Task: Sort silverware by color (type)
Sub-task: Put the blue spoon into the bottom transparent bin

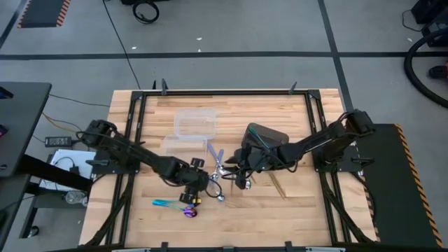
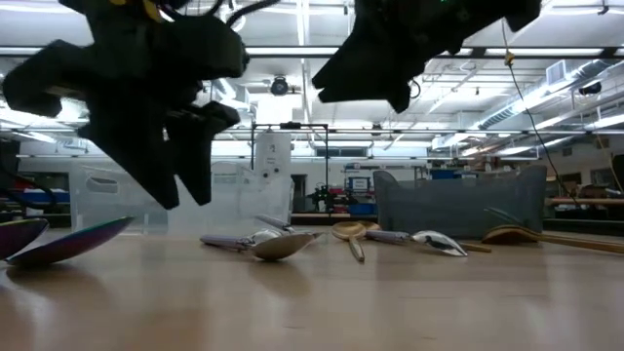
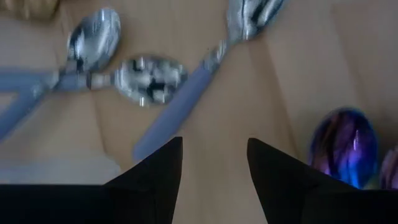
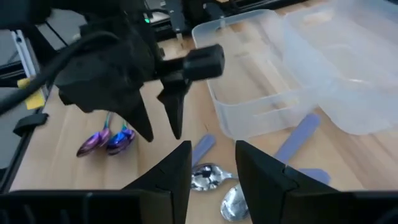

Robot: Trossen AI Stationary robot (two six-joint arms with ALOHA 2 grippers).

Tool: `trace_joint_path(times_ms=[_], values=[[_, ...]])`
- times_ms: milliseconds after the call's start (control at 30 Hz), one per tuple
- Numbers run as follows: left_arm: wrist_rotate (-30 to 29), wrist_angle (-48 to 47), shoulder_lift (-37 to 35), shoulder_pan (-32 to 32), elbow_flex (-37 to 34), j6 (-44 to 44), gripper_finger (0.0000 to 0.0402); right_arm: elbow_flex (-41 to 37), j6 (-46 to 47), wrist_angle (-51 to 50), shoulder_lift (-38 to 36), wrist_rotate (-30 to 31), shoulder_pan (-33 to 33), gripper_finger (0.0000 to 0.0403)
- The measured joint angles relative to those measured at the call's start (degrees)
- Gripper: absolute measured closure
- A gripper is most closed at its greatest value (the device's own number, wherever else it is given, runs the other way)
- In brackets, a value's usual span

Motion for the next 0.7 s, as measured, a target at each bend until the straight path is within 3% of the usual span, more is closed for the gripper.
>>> trace_joint_path(times_ms=[233,567,700], values=[[0.81,-1.15,2.2,2.26,2.87,4.52,0.0215,0.02,0.01,-3.02,-1.73,4.23,0.87,0.0269],[1.06,-1.14,6.6,4.29,7.39,13.89,0.0215,-0.02,-0.17,-8.37,-2.44,4.45,1.0,0.027],[4.83,0.91,6.47,6.27,7.39,15.45,0.0215,-0.02,-1.05,-9.04,-2.56,5.66,1.29,0.027]])
